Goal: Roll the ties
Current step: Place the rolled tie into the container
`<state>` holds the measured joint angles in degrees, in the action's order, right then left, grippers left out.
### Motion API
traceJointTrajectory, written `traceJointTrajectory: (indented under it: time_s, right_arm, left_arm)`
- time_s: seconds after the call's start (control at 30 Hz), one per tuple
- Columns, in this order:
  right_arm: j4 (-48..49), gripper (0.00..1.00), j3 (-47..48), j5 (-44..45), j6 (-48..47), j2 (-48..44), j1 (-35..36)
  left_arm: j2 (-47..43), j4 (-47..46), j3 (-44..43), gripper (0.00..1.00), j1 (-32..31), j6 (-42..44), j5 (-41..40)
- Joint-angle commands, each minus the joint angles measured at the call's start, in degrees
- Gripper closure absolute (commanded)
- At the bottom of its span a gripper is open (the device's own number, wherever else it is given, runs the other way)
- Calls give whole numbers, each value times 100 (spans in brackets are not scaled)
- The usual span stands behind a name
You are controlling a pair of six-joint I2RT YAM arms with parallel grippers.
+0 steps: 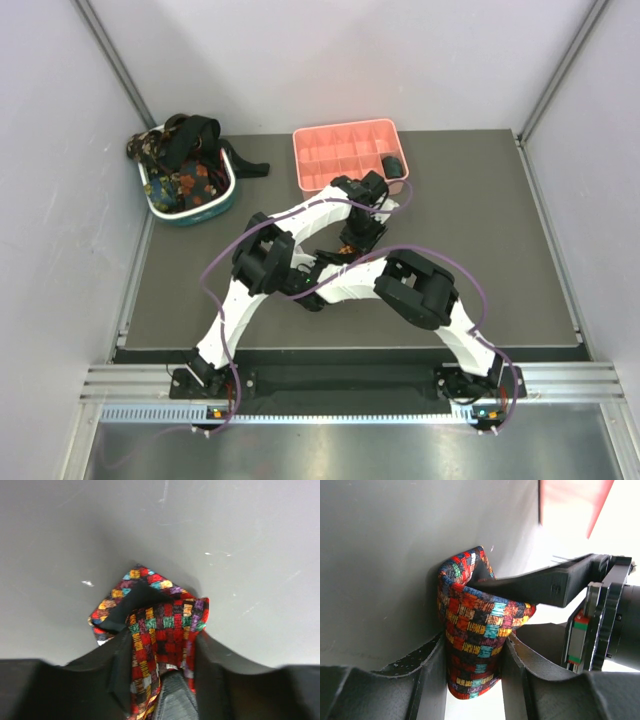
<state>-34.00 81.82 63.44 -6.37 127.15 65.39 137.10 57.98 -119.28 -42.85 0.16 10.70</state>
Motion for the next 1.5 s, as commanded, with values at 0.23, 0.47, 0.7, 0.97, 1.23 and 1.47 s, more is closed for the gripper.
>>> traceJointTrajectory:
  time_s: [0.23,0.47,0.7,0.97,1.23,1.47]
  right_arm:
    - [-283,65,-96,-446,101,134,-245]
    - [-212,48,-44,-411,-127,108,-325]
    - [-256,39,71,-420,-198,248,-412]
    - [-563,52,220,-772,-102,468,-597]
    - [-494,78,211,-921,57,205,-597]
    - [-309,82,150,-1422,215,-357,-562]
  left_arm:
    - [151,644,81,76,-13,151,-77]
    - [89,1119,169,75,-127,186,-77]
    - [72,1225,134,75,-153,186,-33]
    - [-16,1471,90,75,-171,203,-85]
    - [-34,1577,-235,67,-197,212,-138]
    - [-410,595,-850,41,-110,204,-147]
